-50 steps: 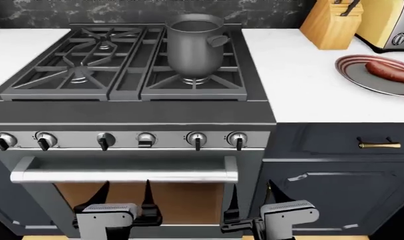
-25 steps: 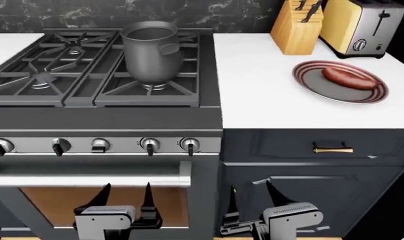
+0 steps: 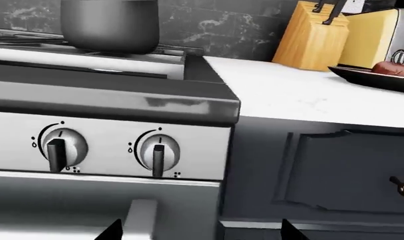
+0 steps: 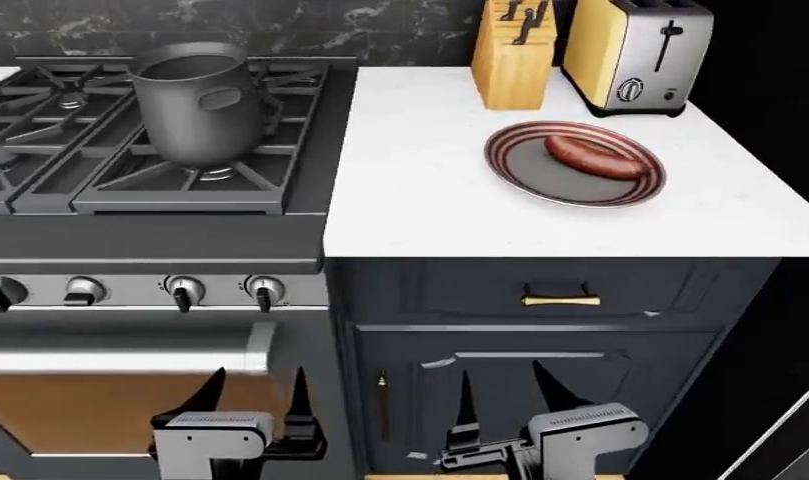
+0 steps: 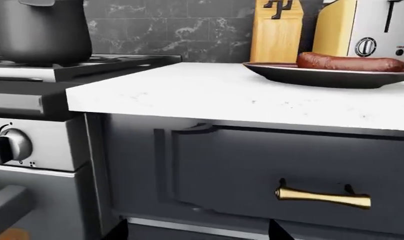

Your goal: Frozen meat rests on a plate on the counter. Retrieve the meat and place it in a pot on a burner. Then turn the burner on.

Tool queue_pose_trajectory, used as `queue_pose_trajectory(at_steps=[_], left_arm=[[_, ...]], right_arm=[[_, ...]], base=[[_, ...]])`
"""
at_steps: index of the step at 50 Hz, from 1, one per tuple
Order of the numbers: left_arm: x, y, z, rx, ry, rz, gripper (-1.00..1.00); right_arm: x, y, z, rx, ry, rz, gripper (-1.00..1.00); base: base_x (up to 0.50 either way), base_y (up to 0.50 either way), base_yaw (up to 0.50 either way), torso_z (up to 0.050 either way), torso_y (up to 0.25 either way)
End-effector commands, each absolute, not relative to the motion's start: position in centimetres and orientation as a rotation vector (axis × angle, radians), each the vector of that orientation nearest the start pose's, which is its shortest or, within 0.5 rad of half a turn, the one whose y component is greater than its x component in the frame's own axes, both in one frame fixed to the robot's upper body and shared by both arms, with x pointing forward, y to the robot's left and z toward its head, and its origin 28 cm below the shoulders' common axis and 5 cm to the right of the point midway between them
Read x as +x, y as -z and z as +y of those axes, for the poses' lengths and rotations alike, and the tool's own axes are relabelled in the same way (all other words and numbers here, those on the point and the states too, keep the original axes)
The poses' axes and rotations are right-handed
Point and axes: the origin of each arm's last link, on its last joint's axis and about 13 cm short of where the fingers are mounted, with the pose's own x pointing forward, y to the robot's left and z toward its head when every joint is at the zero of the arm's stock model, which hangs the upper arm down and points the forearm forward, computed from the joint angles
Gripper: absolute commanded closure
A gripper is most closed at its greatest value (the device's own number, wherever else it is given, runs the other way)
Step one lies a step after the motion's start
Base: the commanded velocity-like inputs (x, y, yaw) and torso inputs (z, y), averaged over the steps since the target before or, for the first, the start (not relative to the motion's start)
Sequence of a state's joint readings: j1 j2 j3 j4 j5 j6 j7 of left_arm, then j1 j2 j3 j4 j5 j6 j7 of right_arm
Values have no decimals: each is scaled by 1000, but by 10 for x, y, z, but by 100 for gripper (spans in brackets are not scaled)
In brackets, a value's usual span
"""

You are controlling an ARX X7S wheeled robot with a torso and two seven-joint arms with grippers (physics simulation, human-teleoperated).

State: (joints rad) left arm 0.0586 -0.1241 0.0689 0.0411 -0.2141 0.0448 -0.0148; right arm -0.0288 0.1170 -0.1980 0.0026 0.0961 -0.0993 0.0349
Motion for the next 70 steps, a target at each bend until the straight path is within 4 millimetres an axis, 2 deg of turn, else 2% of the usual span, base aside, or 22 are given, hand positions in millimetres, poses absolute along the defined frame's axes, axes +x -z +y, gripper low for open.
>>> queue_pose_trajectory(at_steps=[1,8,18,33,37,40,44,47,52,57,65,70], left_arm=[[196,-23,219,-101,66,-28,-100],[192,-31,218,-99,93,-48,-100],[192,-32,217,-84,114,-51,-100],[196,-36,217,-61,133,-57,-100],[198,-34,216,-19,114,4,-100],[201,-42,218,55,59,88,-100],[200,-64,222,84,56,109,-100],[198,-84,225,25,90,121,-100],[193,-123,231,0,139,112,-100],[195,-152,240,4,154,103,-100],[197,-171,248,28,152,65,-100],[195,-191,251,21,186,62,-100]], right_arm=[[202,-13,-85,-1,-149,-43,-100],[199,-13,-86,-4,-147,-45,-100],[205,-14,-86,-4,-137,-47,-100],[202,-13,-88,-1,-129,-39,-100],[205,-16,-87,7,-104,-14,-100],[203,-21,-86,10,-101,37,-100],[201,-37,-80,18,-114,103,-100],[198,-57,-80,37,-133,116,-100],[197,-109,-85,56,-145,114,-100],[198,-154,-93,44,-131,71,-100],[202,-186,-103,-5,-93,5,-100],[201,-204,-107,1,-131,5,-100]], base=[[0,-500,0,50,0],[0,-500,0,50,0],[0,-500,0,50,0],[0,-500,0,50,0],[-16,-322,0,33,0],[0,0,0,0,0],[0,0,0,0,0],[0,0,0,0,0],[0,0,0,0,0],[0,0,0,0,0],[0,0,0,0,0],[0,0,0,0,0]])
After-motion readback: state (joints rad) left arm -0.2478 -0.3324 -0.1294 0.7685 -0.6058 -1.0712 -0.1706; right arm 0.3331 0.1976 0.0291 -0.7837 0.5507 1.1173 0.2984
